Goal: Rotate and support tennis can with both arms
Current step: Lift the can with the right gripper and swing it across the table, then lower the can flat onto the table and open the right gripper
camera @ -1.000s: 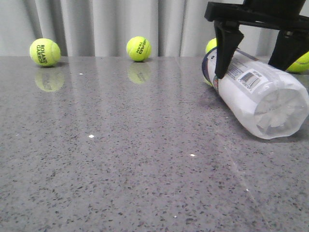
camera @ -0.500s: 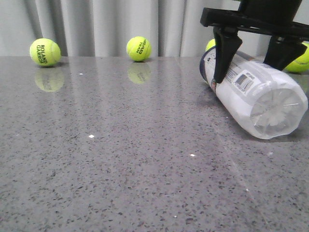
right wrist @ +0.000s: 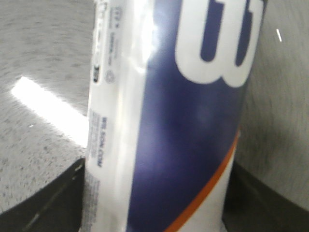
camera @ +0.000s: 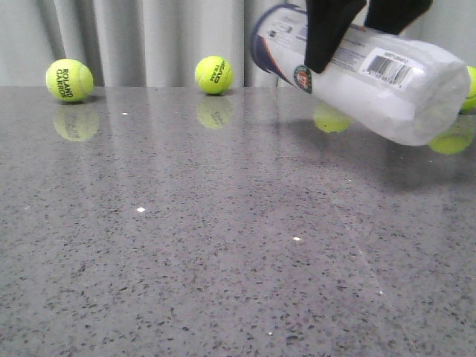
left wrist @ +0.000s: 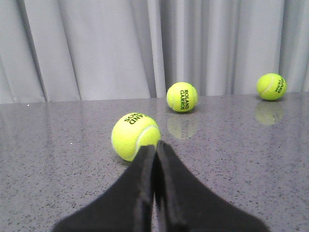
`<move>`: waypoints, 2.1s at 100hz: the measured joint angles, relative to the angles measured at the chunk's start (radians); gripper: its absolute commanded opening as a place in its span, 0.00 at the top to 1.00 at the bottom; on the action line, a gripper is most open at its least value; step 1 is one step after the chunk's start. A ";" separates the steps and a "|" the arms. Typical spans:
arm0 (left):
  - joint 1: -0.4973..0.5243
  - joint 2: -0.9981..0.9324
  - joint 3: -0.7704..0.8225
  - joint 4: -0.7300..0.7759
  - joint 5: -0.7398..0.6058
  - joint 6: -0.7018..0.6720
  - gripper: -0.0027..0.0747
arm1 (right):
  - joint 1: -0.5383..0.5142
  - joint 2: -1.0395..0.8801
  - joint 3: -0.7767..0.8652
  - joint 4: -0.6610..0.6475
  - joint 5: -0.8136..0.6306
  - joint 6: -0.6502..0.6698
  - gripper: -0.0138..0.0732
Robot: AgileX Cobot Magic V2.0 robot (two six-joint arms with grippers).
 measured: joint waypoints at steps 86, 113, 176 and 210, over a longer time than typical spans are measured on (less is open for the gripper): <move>0.000 0.000 0.000 0.000 0.000 0.000 0.99 | 0.219 0.106 -0.035 -0.013 0.020 -0.866 0.38; 0.000 0.000 0.000 0.000 0.000 0.000 0.99 | 0.219 0.146 -0.035 -0.033 0.018 -0.922 0.38; 0.000 0.000 0.000 0.000 0.000 0.000 0.99 | 0.219 0.152 -0.035 -0.035 0.006 -0.924 0.10; 0.000 0.000 0.000 0.000 0.000 0.000 0.99 | 0.219 0.136 -0.035 -0.036 0.021 -0.924 0.10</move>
